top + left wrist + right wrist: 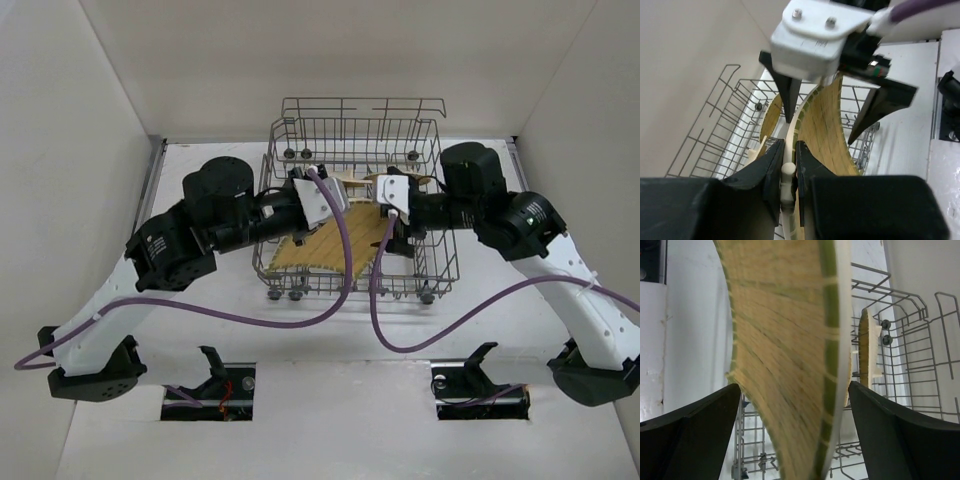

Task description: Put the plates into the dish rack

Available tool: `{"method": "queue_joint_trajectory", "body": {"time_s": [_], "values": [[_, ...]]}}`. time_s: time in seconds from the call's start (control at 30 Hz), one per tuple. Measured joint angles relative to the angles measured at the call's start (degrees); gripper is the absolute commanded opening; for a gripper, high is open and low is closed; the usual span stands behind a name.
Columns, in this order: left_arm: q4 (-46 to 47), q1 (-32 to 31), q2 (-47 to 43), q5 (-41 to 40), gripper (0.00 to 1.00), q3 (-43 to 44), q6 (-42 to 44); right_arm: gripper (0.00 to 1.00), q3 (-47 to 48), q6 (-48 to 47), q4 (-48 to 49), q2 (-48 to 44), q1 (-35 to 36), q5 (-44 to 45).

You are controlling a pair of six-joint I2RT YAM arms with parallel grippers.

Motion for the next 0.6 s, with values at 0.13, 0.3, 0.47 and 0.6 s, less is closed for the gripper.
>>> {"method": "queue_joint_trajectory", "body": {"time_s": [0.13, 0.3, 0.47, 0.6], "values": [[-2.19, -1.90, 0.59, -0.61, 0.01, 2.95, -0.11, 0.62, 0.00, -0.55, 1.25, 1.20, 0.02, -0.09], [-2.93, -2.43, 0.33, -1.73, 0.01, 1.95, 1.18, 0.20, -0.35, 0.72, 1.31, 2.05, 0.48, -0.87], [-1.97, -2.58, -2.36, -1.03, 0.01, -2.84, 2.84, 0.00, -0.44, 3.02, 1.07, 3.41, 0.57, -0.68], [1.27, -1.86, -4.98, -1.01, 0.10, -7.56, 2.86, 0.00, -0.59, 2.93, 0.94, 3.78, 1.27, 0.35]]}}
